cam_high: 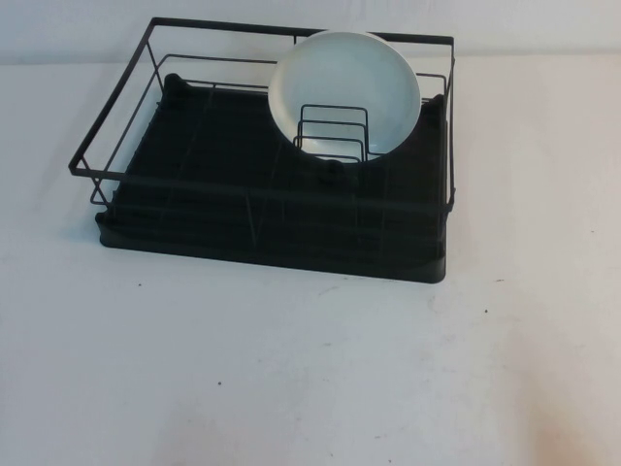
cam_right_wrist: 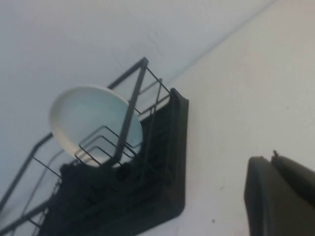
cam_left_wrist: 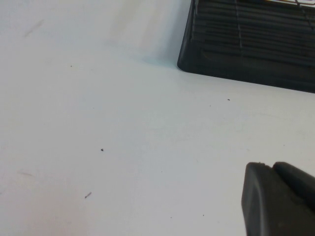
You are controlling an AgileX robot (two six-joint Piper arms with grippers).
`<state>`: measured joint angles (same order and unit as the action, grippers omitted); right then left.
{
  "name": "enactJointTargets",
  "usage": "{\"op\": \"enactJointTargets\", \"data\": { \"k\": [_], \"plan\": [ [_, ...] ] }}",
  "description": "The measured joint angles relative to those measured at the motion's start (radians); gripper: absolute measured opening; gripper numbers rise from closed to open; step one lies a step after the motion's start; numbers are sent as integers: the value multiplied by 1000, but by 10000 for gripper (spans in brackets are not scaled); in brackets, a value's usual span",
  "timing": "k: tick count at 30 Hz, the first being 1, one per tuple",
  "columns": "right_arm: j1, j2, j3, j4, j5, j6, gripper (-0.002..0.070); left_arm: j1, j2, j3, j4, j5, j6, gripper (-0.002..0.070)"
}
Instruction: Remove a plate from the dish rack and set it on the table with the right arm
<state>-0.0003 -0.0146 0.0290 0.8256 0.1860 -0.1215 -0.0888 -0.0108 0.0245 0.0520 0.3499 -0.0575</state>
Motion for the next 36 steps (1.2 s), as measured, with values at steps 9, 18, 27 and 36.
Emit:
{"op": "enactJointTargets", "data": {
  "k": [9,18,27,36],
  "plan": [
    [0,0,0,184,-60,0,-18,0,0,0,0,0,0,-6],
    [0,327,-246,112,133,-66,-18,0,0,0,0,0,0,-6],
    [0,960,-703,61,256,-357,-18,0,0,0,0,0,0,-6],
    [0,1506,-1229,151,452,-534,-18,0,0,0,0,0,0,-6]
  ]
}}
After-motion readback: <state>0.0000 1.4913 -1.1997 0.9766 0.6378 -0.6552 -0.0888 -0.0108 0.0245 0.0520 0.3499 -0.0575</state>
